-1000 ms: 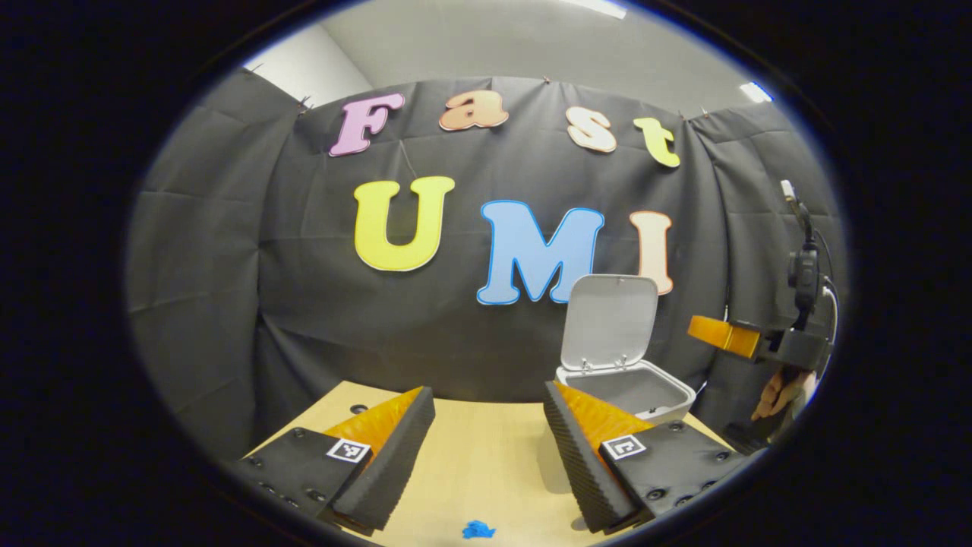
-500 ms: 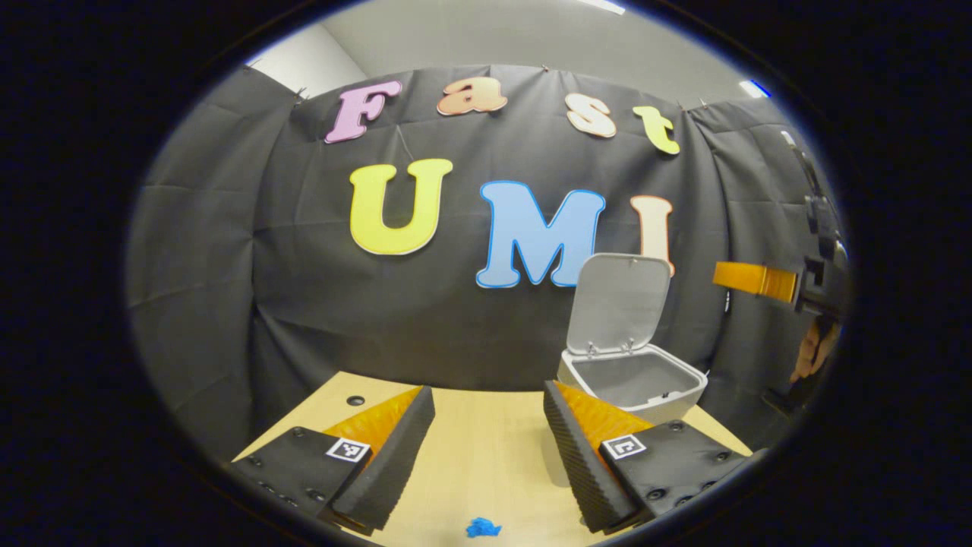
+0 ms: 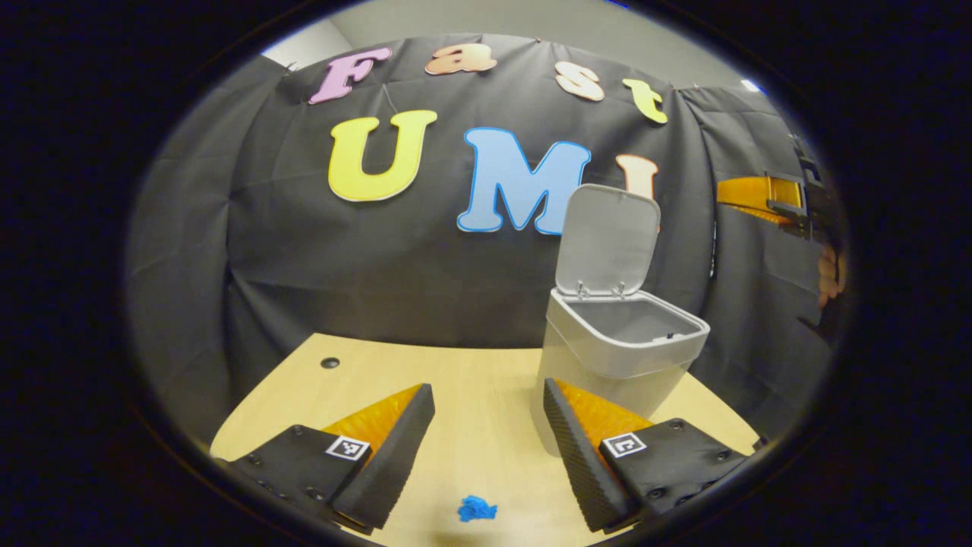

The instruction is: Press the lid of the desktop garbage bin to open it, pick up the crumpled paper on the desktop and throw it into the bin, then pick up the pop can on the desktop and drop it into the bin, and finally close the garbage bin lid.

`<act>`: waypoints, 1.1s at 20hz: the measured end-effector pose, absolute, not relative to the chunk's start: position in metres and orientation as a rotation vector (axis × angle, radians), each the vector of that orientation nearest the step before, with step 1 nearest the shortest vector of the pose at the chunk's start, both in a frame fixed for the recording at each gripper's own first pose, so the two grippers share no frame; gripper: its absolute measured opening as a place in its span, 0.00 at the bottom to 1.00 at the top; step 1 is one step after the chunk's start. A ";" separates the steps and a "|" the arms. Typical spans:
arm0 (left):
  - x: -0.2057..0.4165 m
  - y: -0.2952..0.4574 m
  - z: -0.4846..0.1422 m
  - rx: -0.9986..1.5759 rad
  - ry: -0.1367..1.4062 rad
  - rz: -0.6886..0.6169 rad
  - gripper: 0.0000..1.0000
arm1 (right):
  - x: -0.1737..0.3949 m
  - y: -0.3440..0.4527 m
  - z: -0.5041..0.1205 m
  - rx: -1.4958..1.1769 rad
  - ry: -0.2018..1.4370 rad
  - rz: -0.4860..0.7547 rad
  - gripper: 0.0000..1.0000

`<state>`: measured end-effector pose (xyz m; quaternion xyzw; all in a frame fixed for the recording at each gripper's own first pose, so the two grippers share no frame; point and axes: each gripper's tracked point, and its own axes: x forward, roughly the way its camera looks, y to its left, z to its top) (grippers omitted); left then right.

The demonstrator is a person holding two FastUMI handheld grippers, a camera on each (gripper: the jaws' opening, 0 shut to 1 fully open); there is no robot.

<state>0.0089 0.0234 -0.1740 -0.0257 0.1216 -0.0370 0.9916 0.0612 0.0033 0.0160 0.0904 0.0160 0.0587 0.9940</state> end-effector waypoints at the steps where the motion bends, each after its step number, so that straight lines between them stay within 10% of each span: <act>1: 0.009 0.024 -0.185 -0.052 0.259 -0.075 0.95 | 0.060 -0.001 0.017 0.180 0.033 0.108 0.01; 22: -0.031 0.027 -0.399 -0.017 0.638 -0.088 0.96 | 0.028 -0.059 0.006 0.120 0.084 -0.054 0.01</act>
